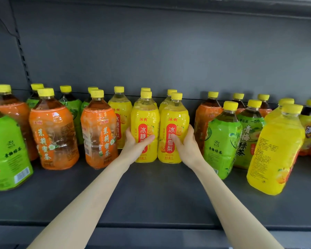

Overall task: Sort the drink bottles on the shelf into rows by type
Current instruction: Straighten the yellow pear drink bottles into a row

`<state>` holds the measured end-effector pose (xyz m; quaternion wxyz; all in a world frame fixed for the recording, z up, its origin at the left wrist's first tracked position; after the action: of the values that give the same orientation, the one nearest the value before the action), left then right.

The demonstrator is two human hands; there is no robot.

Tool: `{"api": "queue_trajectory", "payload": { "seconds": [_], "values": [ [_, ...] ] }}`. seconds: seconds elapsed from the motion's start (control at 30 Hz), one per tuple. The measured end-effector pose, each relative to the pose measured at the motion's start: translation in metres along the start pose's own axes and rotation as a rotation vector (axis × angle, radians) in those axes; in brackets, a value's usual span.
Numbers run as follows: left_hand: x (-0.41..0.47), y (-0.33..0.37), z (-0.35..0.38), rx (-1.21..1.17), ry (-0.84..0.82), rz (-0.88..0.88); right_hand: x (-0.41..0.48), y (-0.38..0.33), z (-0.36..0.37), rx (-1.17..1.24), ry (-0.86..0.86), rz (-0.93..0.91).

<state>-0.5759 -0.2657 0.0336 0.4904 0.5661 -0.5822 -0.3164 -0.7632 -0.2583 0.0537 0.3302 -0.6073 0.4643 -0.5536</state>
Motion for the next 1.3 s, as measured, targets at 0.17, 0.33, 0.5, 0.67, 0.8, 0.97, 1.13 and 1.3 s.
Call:
{"api": "queue_trajectory", "payload": {
  "seconds": [0.17,0.33,0.5,0.67,0.8,0.97,1.13,1.3],
  "values": [
    [0.002,-0.004,0.000,-0.050,-0.005,0.026,-0.003,0.009,0.002,0.025,0.010,-0.006],
    [0.002,-0.008,-0.003,-0.043,-0.015,0.058,-0.002,0.013,0.004,0.019,-0.009,-0.023],
    [0.004,-0.012,-0.005,0.012,-0.010,0.088,0.000,0.014,0.002,-0.028,0.033,-0.052],
    [0.004,-0.010,-0.005,0.050,-0.034,0.112,0.000,0.014,0.002,-0.054,0.034,-0.066],
    [0.001,-0.010,-0.008,0.054,-0.019,0.109,-0.002,0.017,0.002,-0.023,0.023,-0.036],
    [-0.001,-0.010,-0.010,0.082,0.013,0.136,-0.005,0.015,0.005,0.005,-0.022,-0.034],
    [-0.005,-0.007,-0.007,0.143,0.012,0.168,-0.006,0.014,0.005,-0.007,-0.010,-0.048],
    [0.000,-0.011,-0.003,0.124,-0.052,0.150,-0.007,0.017,0.005,-0.021,-0.009,-0.046]
  ]
}}
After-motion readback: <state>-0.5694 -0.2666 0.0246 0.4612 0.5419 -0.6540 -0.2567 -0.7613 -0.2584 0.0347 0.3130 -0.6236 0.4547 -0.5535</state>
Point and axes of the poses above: each hand's wrist, its own x-axis towards the middle knuckle, its own z-axis out of the palm, y = z × x, the point moved 8 cm from there along x, towards the middle knuckle, and after that the axes turned 13 degrees about x, right-handed, at the moved point
